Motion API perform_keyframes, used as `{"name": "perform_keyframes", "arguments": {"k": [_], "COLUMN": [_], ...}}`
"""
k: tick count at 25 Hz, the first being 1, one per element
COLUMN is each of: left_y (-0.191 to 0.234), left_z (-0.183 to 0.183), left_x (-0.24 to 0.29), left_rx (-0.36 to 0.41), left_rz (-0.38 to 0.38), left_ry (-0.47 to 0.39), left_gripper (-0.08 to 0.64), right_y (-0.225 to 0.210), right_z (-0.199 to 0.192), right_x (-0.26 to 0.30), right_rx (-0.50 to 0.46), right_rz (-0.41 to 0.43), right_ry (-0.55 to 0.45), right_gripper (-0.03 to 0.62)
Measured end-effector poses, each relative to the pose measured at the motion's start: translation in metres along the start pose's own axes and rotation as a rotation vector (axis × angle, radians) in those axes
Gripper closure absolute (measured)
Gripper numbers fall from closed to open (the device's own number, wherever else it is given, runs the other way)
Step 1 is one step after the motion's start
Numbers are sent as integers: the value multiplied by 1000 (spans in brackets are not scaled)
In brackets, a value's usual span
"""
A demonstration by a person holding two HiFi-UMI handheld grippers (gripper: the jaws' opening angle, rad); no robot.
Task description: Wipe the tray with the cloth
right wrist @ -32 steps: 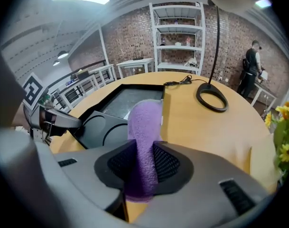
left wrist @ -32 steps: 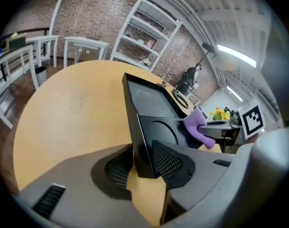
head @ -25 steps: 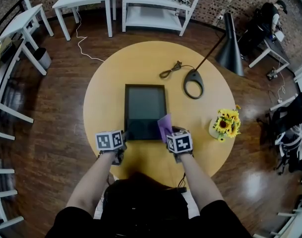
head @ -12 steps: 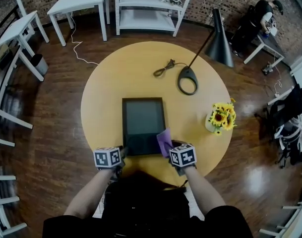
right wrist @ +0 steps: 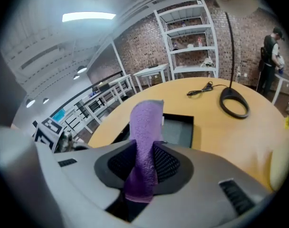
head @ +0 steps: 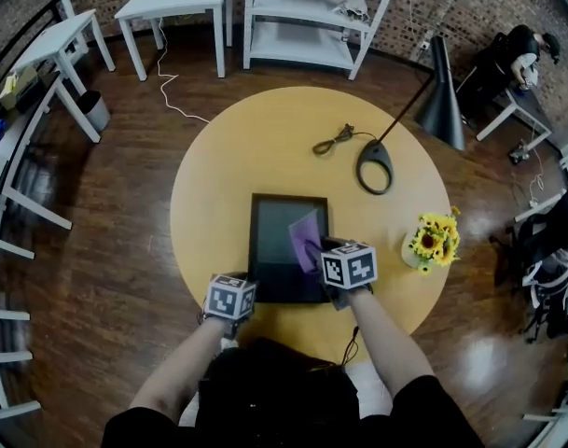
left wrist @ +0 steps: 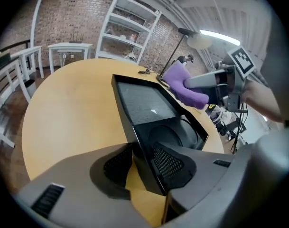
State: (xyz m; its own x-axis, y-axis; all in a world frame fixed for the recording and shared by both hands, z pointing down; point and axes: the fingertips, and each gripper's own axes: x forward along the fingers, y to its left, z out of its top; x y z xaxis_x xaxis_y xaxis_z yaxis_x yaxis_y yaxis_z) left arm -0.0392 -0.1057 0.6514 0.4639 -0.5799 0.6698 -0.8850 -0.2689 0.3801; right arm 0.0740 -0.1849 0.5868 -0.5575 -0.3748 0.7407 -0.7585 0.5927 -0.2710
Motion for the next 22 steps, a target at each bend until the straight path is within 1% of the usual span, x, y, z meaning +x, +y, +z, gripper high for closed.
{"name": "perform_keyframes", "arguments": {"k": [2,5,7,9,11,15,19,22], "left_y": [2,4,4,3,2,5,5,8], "left_z": [0,1,-1,-4,-8,-15,-13,-14], "left_x": [-3,-7,-6,-5,-4,-4,-6,-7], "left_rx": [-56,-133,-171,-187,-202,-204,-213,-259], "left_rz": [2,-8,-14,-20,-22,-19,-35,-45], "left_ry": [7,7,8,8,9,10,2,3], "left_gripper": [430,433,433,433,431,434,434,434], "right_y": [15,27,25,22,26,38,40,27], "right_z": [18,25,24,27,34,44,42,42], "right_x": [32,81,109,129,142,155,157,153], "right_rx": [0,39,83,107,85,-10,-47,-69], "right_rz": [34,43,13,-31,-63,-109,-119,-150], "right_ry": [25,105,157,183,197,236,215,211], "right_gripper": [492,491,491,492,491,492,495,495]}}
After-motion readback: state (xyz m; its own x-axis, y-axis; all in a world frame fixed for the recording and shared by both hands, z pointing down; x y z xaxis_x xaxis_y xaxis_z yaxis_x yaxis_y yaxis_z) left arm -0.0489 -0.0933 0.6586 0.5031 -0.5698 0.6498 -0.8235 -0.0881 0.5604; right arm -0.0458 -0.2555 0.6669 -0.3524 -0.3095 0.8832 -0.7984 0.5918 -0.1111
